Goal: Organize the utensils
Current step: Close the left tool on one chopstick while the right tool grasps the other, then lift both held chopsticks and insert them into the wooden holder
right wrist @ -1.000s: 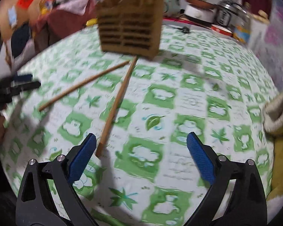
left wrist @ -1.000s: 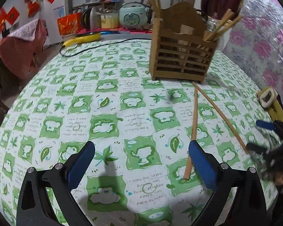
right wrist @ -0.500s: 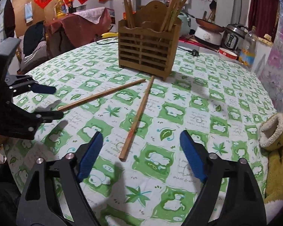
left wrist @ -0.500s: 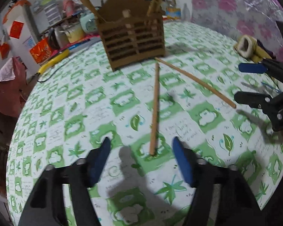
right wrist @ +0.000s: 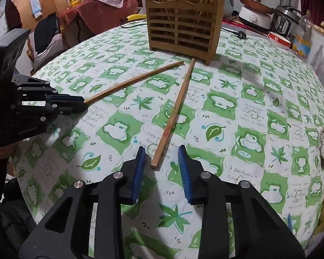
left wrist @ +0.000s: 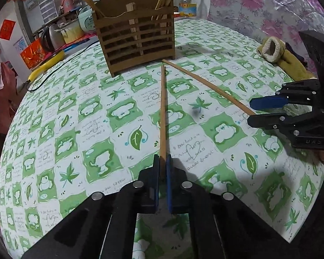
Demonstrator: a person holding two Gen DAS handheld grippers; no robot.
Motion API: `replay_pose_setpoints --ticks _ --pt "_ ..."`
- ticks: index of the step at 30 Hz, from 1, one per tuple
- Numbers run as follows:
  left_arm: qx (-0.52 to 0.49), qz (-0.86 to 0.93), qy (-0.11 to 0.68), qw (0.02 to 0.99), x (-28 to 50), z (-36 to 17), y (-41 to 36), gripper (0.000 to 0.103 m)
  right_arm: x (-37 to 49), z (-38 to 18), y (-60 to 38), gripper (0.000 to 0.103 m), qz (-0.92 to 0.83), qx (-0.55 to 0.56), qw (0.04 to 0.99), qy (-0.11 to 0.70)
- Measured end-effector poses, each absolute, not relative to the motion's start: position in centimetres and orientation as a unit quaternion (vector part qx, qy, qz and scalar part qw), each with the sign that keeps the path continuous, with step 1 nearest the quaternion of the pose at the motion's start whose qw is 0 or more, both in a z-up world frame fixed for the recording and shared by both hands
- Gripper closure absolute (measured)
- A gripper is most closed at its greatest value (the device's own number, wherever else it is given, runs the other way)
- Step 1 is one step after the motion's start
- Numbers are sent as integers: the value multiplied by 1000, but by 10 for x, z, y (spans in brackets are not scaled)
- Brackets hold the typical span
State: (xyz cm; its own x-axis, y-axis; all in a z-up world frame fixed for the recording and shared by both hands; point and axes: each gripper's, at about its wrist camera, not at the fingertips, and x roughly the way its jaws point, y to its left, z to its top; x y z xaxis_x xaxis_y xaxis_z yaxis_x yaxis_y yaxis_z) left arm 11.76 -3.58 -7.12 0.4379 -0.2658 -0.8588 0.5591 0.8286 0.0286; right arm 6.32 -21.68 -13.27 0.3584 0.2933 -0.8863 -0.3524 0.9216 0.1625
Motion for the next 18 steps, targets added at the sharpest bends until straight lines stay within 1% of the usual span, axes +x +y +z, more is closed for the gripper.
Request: replay_pose_setpoints --ticks 1,3,4,5,9,12,18 --pt "158 -246 467 834 117 -71 -36 97 63 -133 -217 71 196 -28 824 532" --pt "162 -241 461 839 115 -69 -36 97 63 -132 -218 80 191 -30 825 531" --pt "164 -238 455 842 114 -67 -36 97 63 -133 -218 89 194 -27 824 531" --pt "163 -239 451 844 112 -66 -36 97 62 -133 -219 92 195 -24 824 531" --pt "155 -239 441 851 109 -60 -34 97 59 -130 -220 94 188 -27 828 527" --pt "151 -233 430 859 106 -47 -32 97 54 -116 -220 94 181 -42 845 502" --pt "139 -217 371 892 115 22 -29 97 68 -55 -229 95 174 -35 885 430"
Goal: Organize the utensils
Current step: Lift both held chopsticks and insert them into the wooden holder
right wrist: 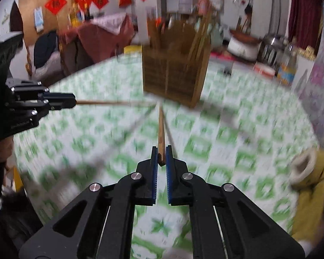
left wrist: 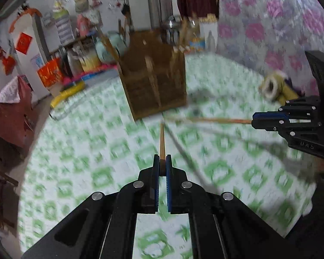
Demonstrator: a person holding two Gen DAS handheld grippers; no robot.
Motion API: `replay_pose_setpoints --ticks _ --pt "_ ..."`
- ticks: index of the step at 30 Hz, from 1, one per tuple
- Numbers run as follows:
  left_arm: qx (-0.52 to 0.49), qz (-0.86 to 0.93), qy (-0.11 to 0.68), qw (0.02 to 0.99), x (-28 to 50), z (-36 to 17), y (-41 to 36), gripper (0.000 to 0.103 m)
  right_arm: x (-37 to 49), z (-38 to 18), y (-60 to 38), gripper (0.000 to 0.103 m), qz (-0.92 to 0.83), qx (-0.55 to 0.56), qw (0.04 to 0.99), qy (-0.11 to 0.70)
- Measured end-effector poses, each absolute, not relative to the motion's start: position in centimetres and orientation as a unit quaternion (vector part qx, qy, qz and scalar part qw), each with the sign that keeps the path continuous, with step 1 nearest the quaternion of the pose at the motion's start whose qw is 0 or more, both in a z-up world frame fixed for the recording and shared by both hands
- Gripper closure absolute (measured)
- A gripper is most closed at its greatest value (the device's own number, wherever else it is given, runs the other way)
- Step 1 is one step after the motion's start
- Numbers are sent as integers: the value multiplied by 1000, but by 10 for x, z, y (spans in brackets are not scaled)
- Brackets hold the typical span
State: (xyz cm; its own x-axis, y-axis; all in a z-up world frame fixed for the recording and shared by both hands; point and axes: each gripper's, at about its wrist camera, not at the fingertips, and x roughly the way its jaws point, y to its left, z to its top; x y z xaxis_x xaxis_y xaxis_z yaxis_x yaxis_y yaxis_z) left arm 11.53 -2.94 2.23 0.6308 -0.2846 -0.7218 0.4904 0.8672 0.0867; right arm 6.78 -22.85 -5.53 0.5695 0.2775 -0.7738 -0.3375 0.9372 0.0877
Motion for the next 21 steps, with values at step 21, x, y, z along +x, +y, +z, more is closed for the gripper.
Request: replay_pose_setpoints --ticks 21 --pt "-14 -205 243 948 211 188 -27 97 178 98 -222 97 170 54 957 229"
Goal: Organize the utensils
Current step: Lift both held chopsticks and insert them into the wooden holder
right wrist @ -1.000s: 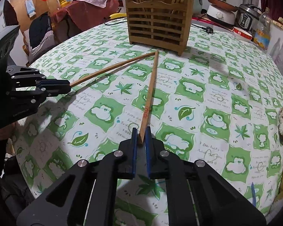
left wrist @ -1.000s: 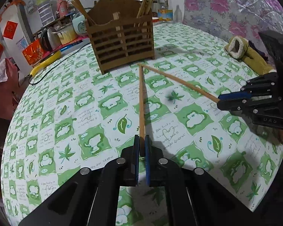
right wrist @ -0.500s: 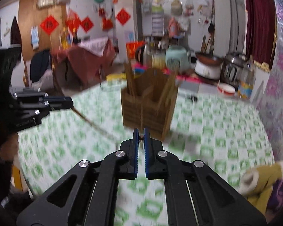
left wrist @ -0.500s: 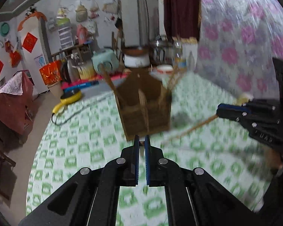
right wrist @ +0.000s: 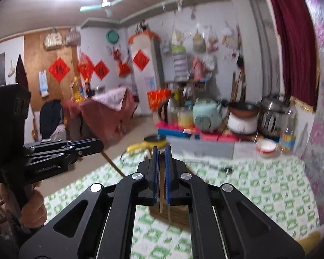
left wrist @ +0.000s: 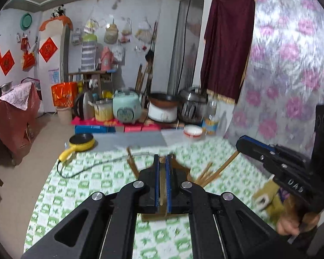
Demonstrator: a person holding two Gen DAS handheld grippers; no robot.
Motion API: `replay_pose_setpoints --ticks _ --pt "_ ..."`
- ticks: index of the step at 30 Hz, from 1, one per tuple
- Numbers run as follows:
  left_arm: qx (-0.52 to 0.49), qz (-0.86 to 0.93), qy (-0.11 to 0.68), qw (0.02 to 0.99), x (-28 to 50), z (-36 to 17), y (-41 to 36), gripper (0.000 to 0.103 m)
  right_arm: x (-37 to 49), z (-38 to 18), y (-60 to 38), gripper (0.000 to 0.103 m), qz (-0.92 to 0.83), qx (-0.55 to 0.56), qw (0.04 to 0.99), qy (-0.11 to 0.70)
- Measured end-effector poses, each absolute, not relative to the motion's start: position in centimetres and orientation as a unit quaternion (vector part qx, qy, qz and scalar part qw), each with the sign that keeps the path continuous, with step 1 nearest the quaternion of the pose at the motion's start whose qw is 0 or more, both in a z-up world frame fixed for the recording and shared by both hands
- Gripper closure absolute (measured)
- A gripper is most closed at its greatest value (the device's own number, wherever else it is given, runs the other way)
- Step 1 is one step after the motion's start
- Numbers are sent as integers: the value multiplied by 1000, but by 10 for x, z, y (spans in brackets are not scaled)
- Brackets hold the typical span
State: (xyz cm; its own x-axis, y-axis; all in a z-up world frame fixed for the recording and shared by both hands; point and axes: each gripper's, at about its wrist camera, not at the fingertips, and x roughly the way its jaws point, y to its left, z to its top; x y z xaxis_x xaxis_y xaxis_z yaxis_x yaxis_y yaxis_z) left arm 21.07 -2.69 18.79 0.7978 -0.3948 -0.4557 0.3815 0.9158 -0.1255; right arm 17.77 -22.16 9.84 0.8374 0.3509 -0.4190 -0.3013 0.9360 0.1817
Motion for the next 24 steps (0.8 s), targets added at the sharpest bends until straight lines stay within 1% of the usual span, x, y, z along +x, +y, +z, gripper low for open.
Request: replay_pose_setpoints --ticks 4,7,18,24 --pt "-32 -193 208 958 212 207 -32 97 176 105 -225 97 145 61 970 187" --pt "-31 -181 204 961 222 205 -41 97 182 101 -232 97 128 74 973 175" --pt "-36 -168 264 949 268 167 -45 97 225 65 -254 96 124 108 962 220" --pt "-32 -168 261 950 264 167 -47 97 231 57 -255 97 114 101 961 233"
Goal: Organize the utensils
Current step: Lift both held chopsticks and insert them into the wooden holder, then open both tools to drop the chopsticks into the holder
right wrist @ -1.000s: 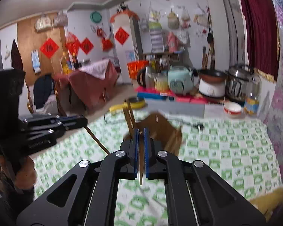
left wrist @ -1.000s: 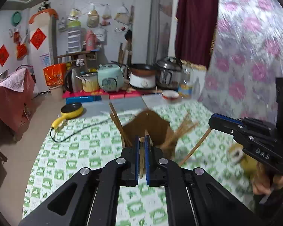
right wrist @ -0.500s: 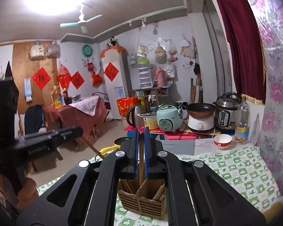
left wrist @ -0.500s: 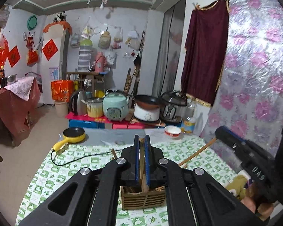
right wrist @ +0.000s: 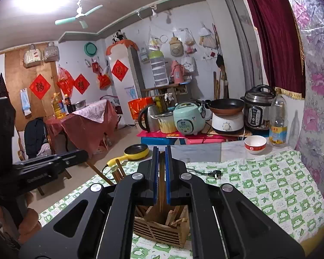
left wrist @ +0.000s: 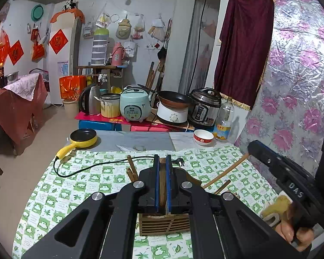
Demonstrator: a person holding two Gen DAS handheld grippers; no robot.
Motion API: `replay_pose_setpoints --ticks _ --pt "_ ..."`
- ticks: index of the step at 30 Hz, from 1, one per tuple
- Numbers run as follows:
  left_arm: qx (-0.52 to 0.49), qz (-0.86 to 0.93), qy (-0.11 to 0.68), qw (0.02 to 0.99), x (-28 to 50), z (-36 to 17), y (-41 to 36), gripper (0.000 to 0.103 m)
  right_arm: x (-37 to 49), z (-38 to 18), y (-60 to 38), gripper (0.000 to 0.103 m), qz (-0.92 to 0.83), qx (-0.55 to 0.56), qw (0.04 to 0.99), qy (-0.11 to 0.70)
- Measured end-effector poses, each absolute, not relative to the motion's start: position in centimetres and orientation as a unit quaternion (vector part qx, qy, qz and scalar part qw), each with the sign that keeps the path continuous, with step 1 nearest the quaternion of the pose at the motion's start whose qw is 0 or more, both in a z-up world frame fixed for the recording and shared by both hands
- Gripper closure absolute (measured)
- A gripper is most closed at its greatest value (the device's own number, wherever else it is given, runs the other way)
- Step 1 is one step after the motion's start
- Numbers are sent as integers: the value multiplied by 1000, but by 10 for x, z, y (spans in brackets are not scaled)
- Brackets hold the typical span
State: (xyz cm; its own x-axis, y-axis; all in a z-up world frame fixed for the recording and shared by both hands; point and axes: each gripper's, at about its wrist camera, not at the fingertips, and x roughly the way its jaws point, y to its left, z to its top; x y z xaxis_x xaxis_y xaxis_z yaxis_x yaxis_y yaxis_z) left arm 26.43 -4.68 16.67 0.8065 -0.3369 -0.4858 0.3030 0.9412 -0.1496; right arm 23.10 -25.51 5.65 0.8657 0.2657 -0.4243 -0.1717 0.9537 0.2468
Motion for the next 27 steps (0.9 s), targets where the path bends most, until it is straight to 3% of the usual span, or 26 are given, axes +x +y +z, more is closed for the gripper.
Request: replay_pose_setpoints --ticks 13,14,15,16,17,18,21,25,27 --pt "-27 -165 280 946 272 157 -48 97 239 43 -247 96 114 83 956 257" --pt "-24 -164 286 944 274 153 -49 97 241 41 -245 92 114 78 954 265" --pt "-23 -162 291 943 277 151 -51 93 244 37 -243 91 113 72 951 277" --pt "-23 -157 299 941 281 147 -52 72 246 34 -241 87 105 67 951 283" --pt "-27 -153 301 941 282 144 -52 55 246 33 -241 74 101 66 951 285" --pt "-35 -148 296 943 283 143 -51 35 246 32 -241 68 100 66 951 284" --pt "-34 -146 293 944 283 143 -50 32 242 36 -239 61 96 62 955 275" --pt "-47 -128 280 950 281 146 -43 10 236 42 -241 48 93 70 958 263" --pt "-47 -115 275 953 280 148 -42 9 234 44 -243 44 92 73 959 258"
